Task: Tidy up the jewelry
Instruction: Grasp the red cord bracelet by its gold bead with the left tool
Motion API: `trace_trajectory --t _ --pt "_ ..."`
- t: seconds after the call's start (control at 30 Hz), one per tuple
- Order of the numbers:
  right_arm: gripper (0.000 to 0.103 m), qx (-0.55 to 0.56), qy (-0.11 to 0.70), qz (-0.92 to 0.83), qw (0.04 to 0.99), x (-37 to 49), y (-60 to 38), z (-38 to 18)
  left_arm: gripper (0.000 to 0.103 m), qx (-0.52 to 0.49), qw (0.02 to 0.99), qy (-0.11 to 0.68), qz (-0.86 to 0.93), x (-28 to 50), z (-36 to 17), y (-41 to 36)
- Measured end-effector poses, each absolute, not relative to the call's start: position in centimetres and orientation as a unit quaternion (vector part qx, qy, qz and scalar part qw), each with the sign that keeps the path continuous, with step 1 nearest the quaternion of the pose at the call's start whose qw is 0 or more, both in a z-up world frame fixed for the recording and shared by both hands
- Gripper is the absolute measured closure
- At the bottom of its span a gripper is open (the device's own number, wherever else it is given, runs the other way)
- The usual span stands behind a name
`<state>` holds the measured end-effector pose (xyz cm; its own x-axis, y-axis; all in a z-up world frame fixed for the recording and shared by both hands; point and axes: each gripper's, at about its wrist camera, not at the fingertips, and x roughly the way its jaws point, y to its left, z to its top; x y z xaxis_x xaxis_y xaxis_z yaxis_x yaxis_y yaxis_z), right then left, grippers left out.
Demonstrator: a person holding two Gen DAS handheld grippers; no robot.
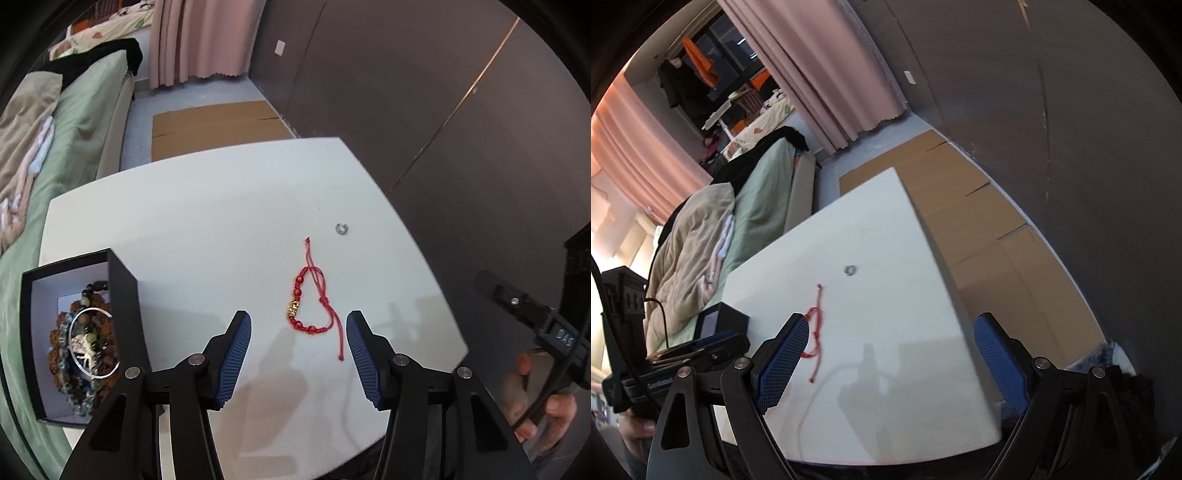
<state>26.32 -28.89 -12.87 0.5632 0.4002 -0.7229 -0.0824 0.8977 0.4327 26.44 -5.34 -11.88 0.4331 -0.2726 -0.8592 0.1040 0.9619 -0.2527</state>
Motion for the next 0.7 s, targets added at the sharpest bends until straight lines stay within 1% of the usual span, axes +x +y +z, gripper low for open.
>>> trace_trajectory --t 0.03,0.1,0.13,0.2,0.33,0.4,0.47,0.57,0.63,0.67,0.7 --pt "0.011 0.179 0.447 0.139 0.865 26.2 -29.0 -13.1 0.049 -0.073 0.842 0.523 -0.110 26.7 -12.3 -5.8" --pt "0.011 0.182 0.449 0.140 0.863 26.3 -29.4 -13.6 0.059 -0.063 0.839 0.529 -0.111 27.0 -13.0 -6.4" --pt "0.011 0.183 0.450 0.144 0.862 26.4 -29.6 -13.8 0.060 -0.056 0.836 0.534 -0.110 27.3 -13.5 -6.9" --pt "0.011 0.186 0.451 0.148 0.860 26.5 -29.7 -14.2 0.066 -0.044 0.834 0.540 -0.106 27.6 -14.2 -7.4" --pt "0.011 0.191 0.451 0.151 0.858 26.9 -30.2 -14.6 0.069 -0.027 0.829 0.550 -0.101 28.3 -15.6 -8.3" --pt "0.011 0.192 0.452 0.152 0.858 27.0 -30.3 -14.7 0.073 -0.020 0.825 0.556 -0.096 28.6 -16.2 -8.4" --pt "0.011 0.194 0.452 0.153 0.857 27.0 -30.3 -14.8 0.075 -0.019 0.820 0.564 -0.094 28.9 -16.9 -8.6" --pt "0.011 0.195 0.455 0.151 0.856 27.2 -30.4 -14.9 0.077 -0.001 0.829 0.552 -0.089 29.0 -16.9 -9.2" --pt "0.011 0.196 0.457 0.152 0.854 27.4 -30.2 -15.0 0.088 0.011 0.831 0.550 -0.080 29.1 -16.9 -9.3" --pt "0.011 0.196 0.457 0.152 0.854 27.5 -30.0 -15.0 0.095 0.016 0.831 0.551 -0.074 29.2 -16.9 -9.3" --pt "0.011 0.195 0.457 0.152 0.854 27.5 -30.0 -15.0 0.097 0.014 0.830 0.553 -0.072 29.3 -16.9 -9.0"
